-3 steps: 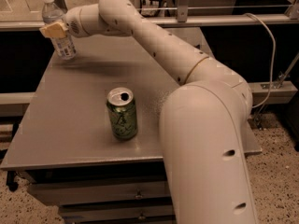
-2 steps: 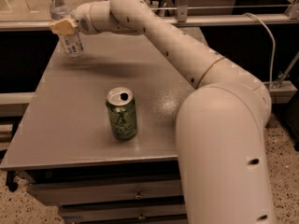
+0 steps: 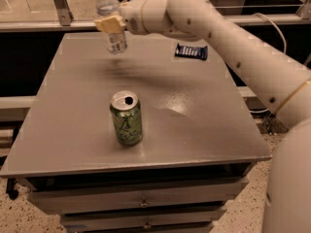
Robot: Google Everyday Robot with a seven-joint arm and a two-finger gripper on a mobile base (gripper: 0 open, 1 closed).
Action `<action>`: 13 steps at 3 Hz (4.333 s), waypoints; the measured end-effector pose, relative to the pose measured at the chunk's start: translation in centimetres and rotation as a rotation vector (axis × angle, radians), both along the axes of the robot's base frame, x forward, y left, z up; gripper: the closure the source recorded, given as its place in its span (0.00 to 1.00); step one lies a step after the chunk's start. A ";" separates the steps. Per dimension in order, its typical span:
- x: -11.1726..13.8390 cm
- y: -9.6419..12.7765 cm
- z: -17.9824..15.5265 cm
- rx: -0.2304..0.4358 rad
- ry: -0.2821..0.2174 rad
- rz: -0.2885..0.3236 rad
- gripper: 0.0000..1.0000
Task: Move blue plastic bottle near rxbar blueberry
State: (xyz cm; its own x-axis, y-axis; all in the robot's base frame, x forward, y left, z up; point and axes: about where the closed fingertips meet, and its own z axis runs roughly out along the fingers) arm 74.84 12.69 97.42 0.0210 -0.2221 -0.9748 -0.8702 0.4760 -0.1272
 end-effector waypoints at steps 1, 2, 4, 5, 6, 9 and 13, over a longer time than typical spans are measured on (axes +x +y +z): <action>-1.2 -8.4 0.6 -0.008 -0.054 -0.113 1.00; -1.3 -12.8 0.5 -0.013 -0.061 -0.172 1.00; 2.0 -13.6 1.5 -0.015 -0.172 -0.193 1.00; 6.0 -15.4 4.2 -0.013 -0.278 -0.210 1.00; 8.6 -18.0 7.0 -0.013 -0.345 -0.260 1.00; 11.0 -25.2 2.7 -0.047 -0.193 -0.460 1.00; 12.6 -27.6 -2.7 -0.044 -0.020 -0.553 1.00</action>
Offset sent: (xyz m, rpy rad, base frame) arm -0.0117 -0.0780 0.0056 -0.0074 -0.0511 -0.1043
